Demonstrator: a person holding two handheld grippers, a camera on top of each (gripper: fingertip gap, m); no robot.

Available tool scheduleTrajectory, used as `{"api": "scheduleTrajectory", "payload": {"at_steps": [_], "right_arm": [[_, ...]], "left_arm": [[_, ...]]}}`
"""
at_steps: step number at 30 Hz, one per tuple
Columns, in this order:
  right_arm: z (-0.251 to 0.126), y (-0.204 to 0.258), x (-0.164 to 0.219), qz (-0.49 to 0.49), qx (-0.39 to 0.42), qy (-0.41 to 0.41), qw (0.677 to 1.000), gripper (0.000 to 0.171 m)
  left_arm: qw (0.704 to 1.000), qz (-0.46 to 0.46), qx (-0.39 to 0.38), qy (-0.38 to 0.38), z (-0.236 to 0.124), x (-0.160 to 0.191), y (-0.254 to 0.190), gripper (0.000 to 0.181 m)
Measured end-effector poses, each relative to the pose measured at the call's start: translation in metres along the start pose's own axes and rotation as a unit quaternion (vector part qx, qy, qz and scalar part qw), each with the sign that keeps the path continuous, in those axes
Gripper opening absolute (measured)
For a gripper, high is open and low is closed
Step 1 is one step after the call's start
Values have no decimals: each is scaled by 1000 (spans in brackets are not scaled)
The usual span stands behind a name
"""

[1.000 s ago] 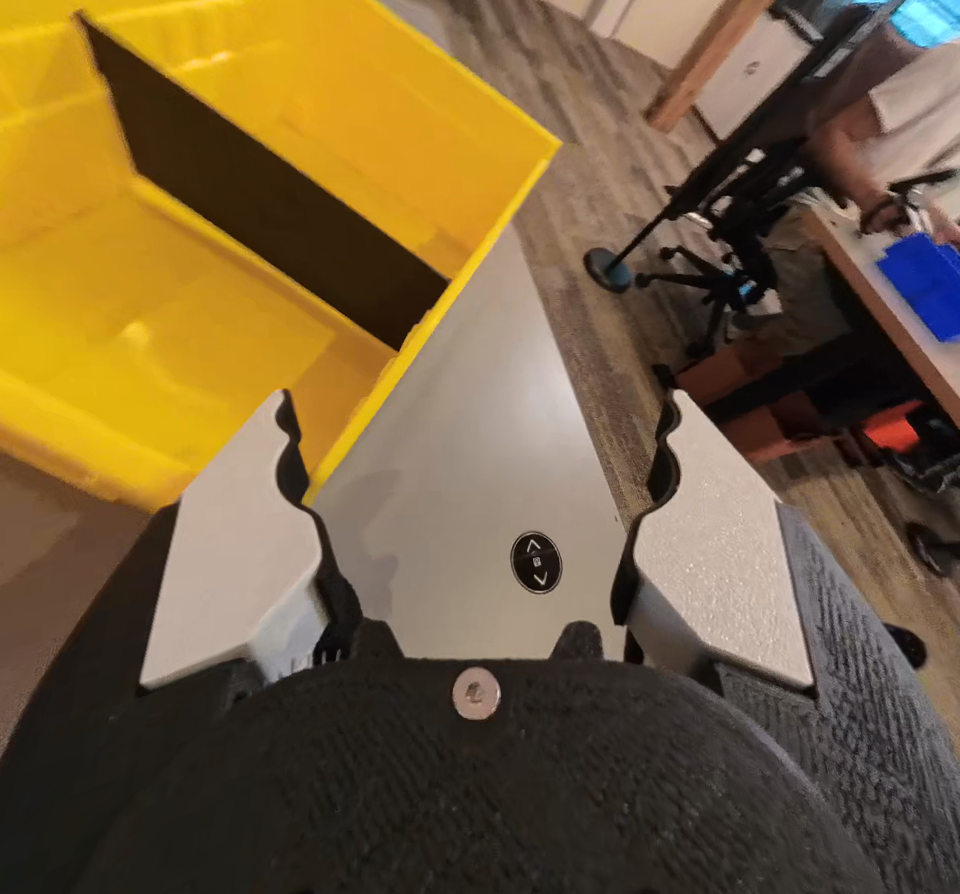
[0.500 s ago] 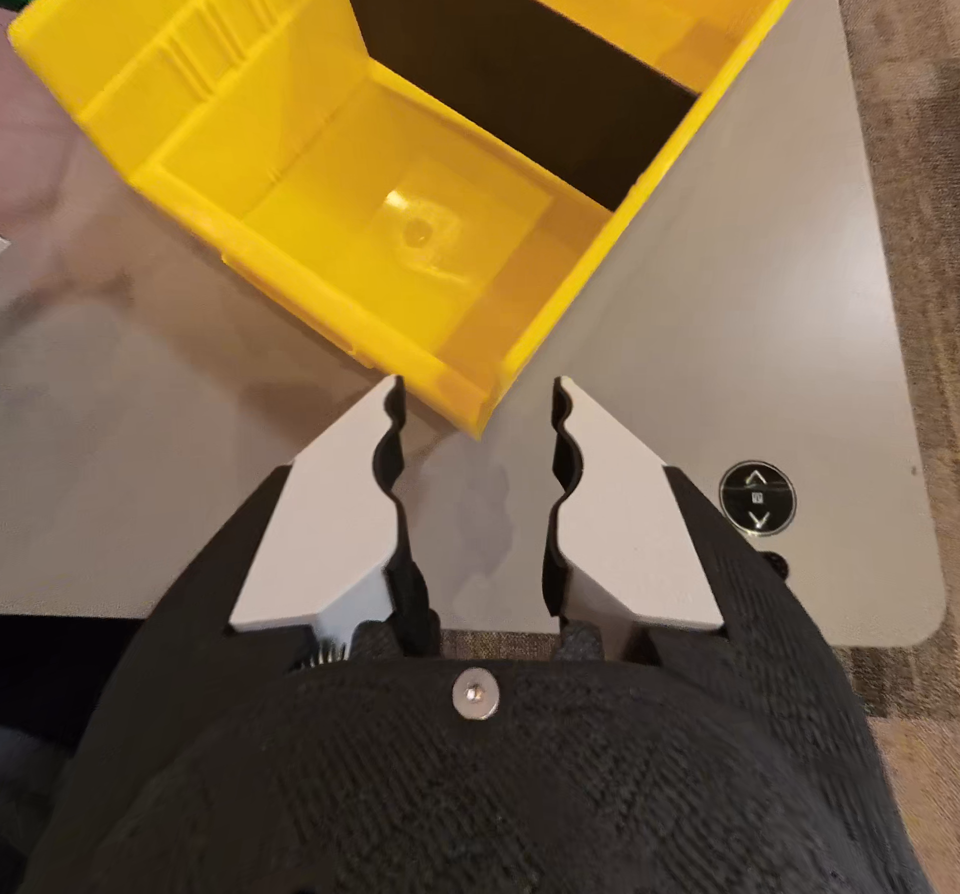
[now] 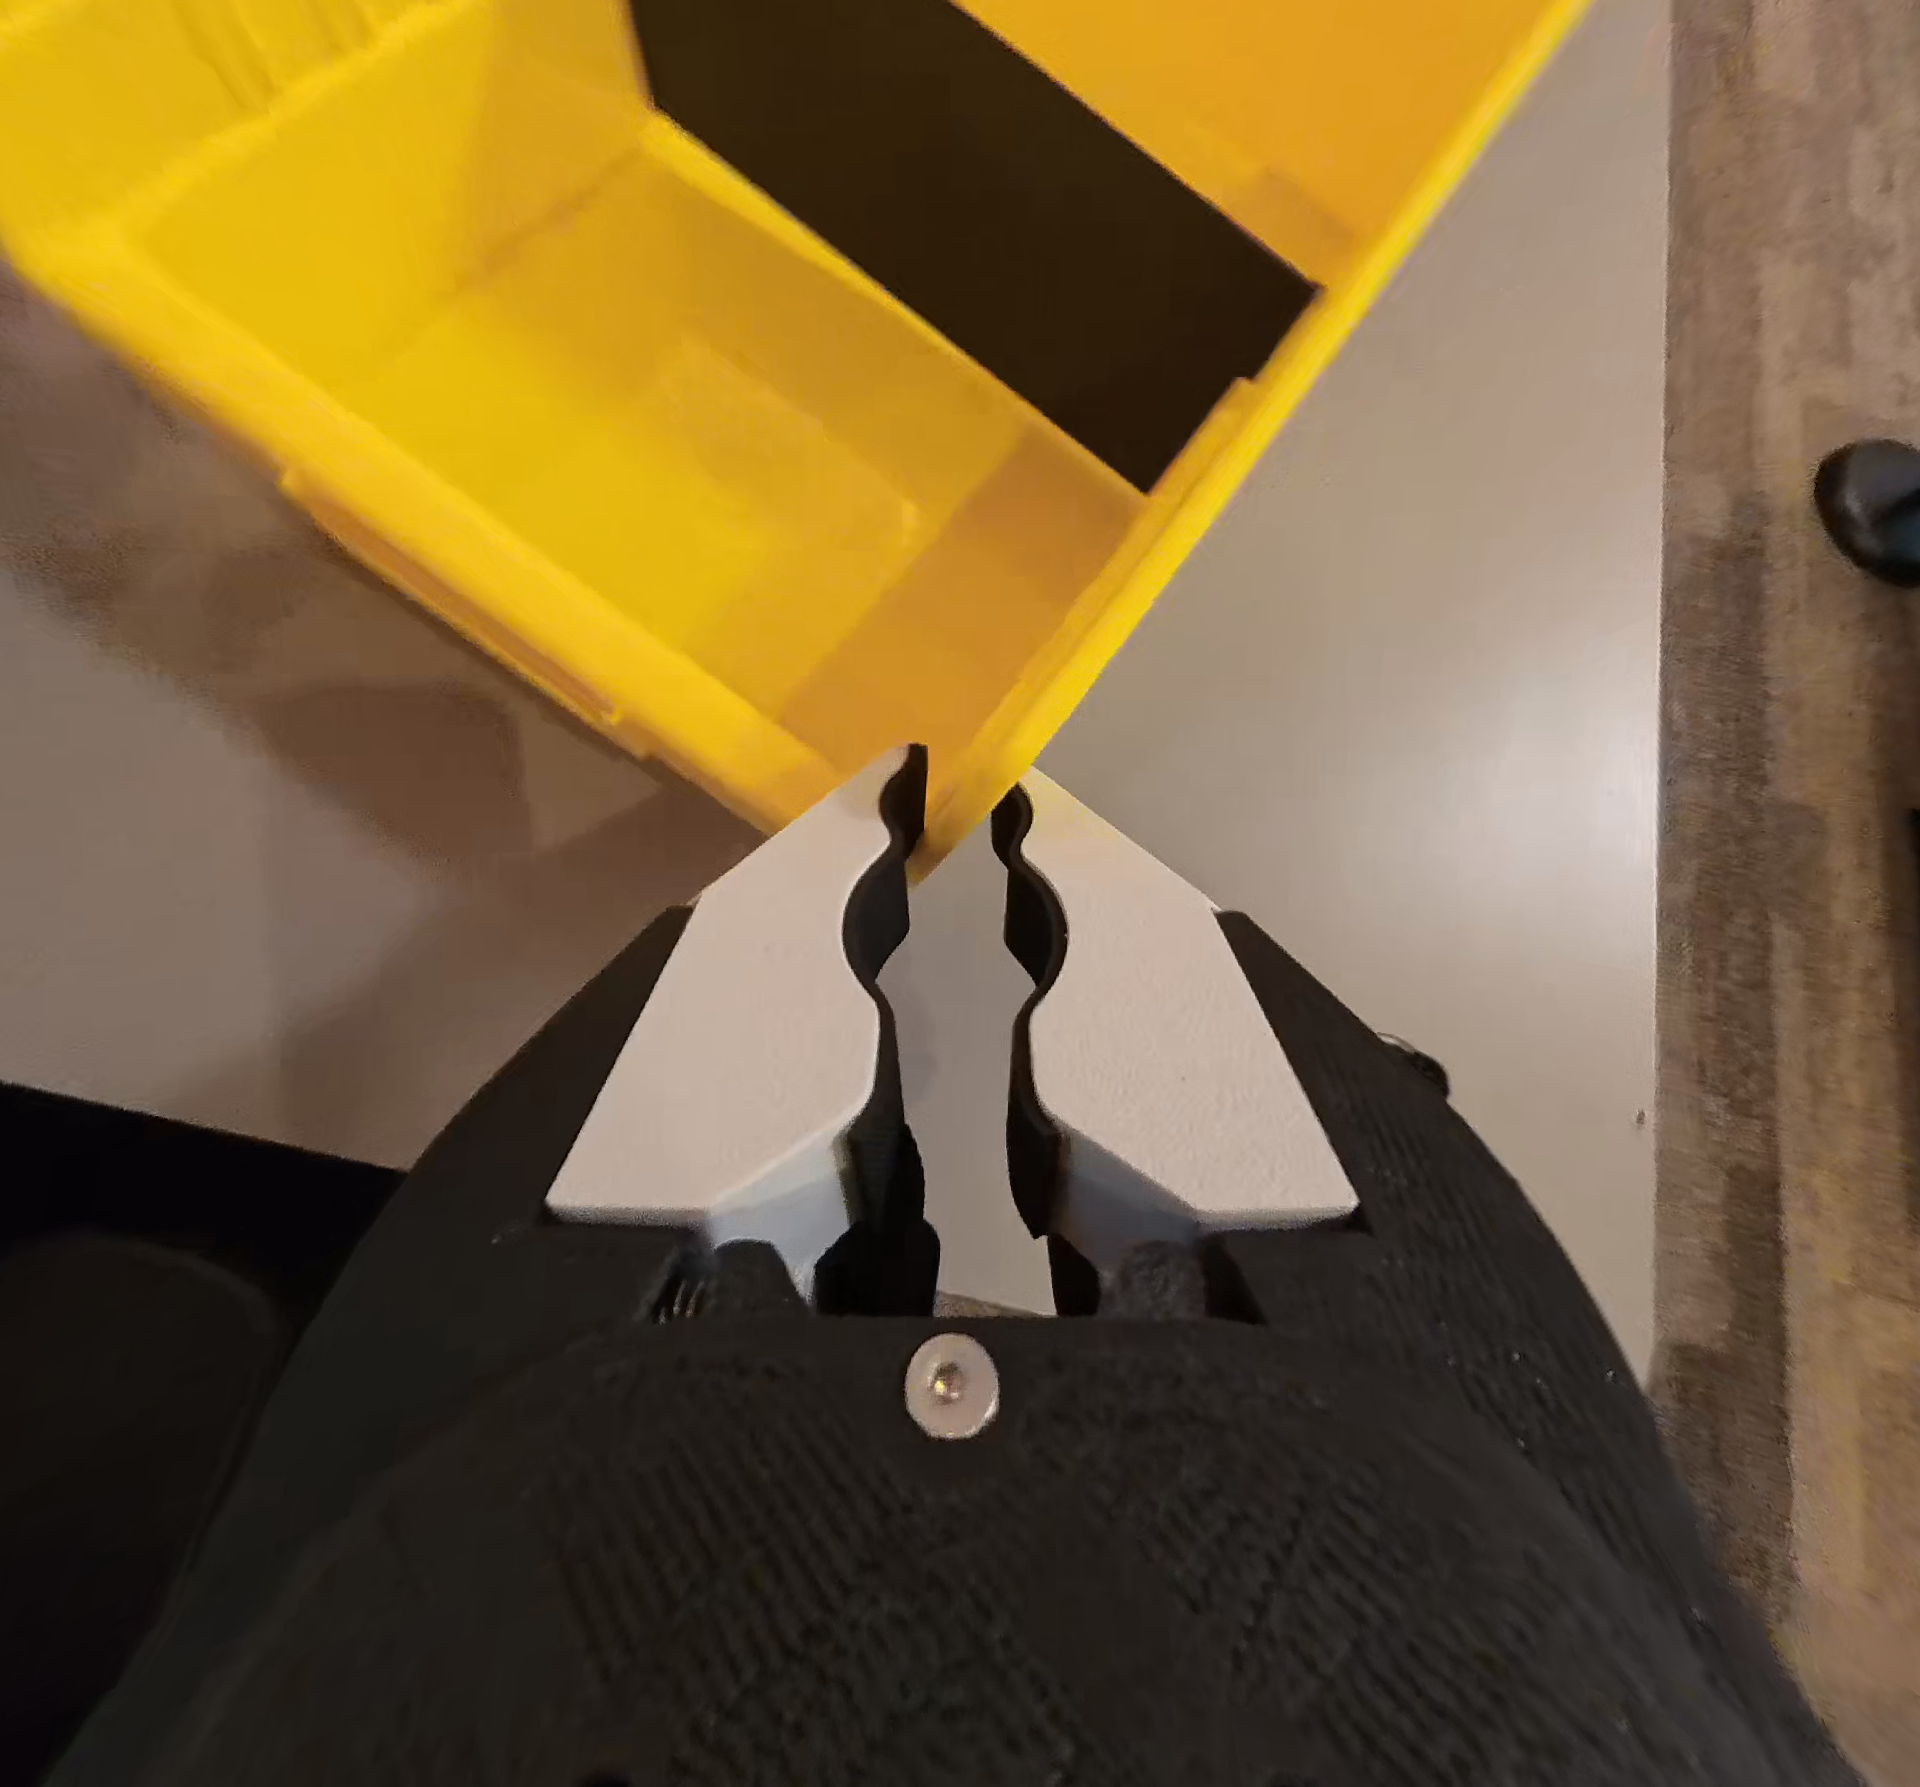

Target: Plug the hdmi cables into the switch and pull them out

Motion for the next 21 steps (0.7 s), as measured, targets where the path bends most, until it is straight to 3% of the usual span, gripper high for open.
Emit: {"api": "scheduleTrajectory", "payload": {"at_steps": [11,16,18,21], "right_arm": [[11,-35,-7,184,72,-50,979,3],[13,-38,-8,193,90,-53,976,7],[2,-37,-10,189,89,-48,977,39],[-31,-31,-26,175,84,-104,975,57]], "left_arm": [[1000,-1,0,1,0,0,0,98],[1000,-3,0,-1,0,0,1,98],[1000,-15,6,-8,-3,-2,1,101],[999,-27,-14,-38,-26,-13,11,103]]}}
Point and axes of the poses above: each gripper's, where its closed fingertips meet, z out along the fingers, x out of its underside, y = z × x across the jaws, the point moved 5 cm from there along -z, back along the fingers, and after that the axes turned 8 degrees about y, right-handed, at the moved point
